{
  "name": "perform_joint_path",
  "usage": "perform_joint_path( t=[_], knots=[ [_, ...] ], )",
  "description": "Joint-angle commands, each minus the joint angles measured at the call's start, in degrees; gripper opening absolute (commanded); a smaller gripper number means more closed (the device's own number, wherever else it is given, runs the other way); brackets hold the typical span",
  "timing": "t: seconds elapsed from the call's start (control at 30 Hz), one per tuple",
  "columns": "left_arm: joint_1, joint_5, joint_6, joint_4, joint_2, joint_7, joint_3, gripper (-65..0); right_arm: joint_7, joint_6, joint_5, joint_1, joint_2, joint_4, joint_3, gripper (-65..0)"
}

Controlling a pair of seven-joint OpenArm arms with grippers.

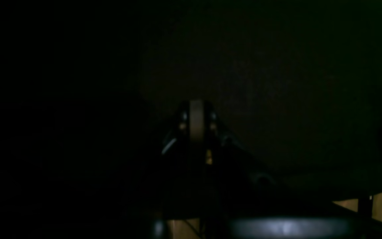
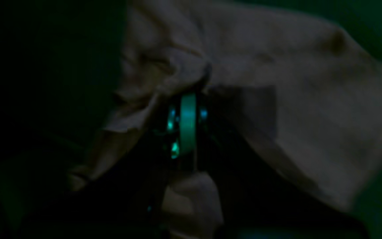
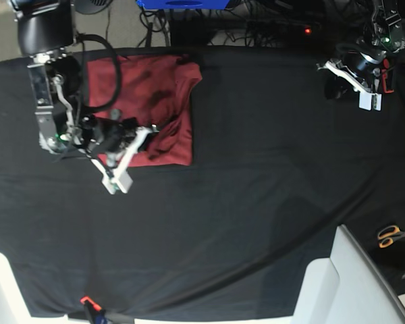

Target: Fold the T-shirt properly

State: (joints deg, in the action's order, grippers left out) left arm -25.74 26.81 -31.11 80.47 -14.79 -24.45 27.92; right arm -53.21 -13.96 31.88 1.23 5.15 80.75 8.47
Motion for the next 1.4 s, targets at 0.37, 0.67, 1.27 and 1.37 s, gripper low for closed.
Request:
perform_joint_path(
  t=[0.37,0.67,1.27,1.37],
  knots=[
    [-0.1,0.8,-0.1,0.8,-0.8,1.2,0.7,-65.0,4.1,-0.1,0.9,9.0,-4.3,-10.1,10.1,-64.8],
    [0.0,0.8,-0.1,0.8,-0.8,1.2,0.3,-65.0,4.2,0.3,1.2,8.6,-0.5,-4.0,17.9,-64.8],
    [1.6,0.8,0.1,0.8,-0.7,1.1,-5.7,-65.0,3.3,-0.3,0.6,-18.4,5.1,17.8,1.4,-64.8],
    [1.6,0.8,0.1,0.9,-0.7,1.1,-5.7,-65.0,6.3,-0.2,0.6,-18.9,6.9,14.2,1.3,-64.8]
  ],
)
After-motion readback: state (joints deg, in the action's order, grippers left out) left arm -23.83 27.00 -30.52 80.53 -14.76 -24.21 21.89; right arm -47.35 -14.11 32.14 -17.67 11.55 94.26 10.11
